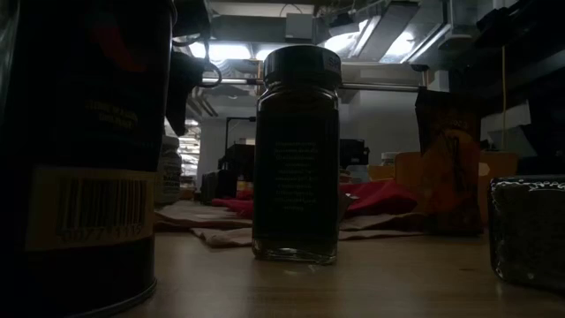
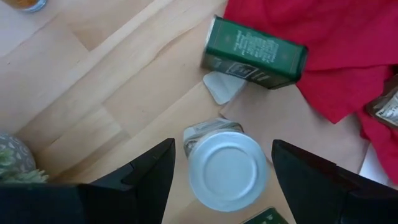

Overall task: Sort spices by type
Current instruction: Put the white seasoning into the top right transparent bin

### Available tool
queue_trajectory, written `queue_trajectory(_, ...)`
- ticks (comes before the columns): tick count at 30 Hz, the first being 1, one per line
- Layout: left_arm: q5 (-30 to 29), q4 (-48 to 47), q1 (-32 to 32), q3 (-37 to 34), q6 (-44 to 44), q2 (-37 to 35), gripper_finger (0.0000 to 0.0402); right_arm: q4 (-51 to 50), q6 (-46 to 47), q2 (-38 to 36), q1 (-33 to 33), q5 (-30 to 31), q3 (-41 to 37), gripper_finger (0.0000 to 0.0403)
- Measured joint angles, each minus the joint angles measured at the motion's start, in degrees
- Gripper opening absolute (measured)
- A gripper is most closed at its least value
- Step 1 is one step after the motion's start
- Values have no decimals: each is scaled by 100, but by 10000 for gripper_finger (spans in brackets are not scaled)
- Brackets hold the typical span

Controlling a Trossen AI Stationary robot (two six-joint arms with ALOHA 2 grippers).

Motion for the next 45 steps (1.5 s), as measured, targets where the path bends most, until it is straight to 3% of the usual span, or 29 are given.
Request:
queue_trajectory(18, -2, 18, -337, -4, -174, 736, 250, -37, 0, 2, 0, 0, -2, 310)
queue_trajectory(27, -26, 82, -337, -4, -421, 737, 191, -37, 0, 2, 2, 0, -2, 310)
queue_trajectory(35, 28, 56, -334, 14, -284, 659, 191, -35, 0, 2, 0, 0, -2, 310)
queue_trajectory(45, 347, 3, -334, 1061, 146, 472, 191, -35, -2, 2, 2, 0, -2, 310)
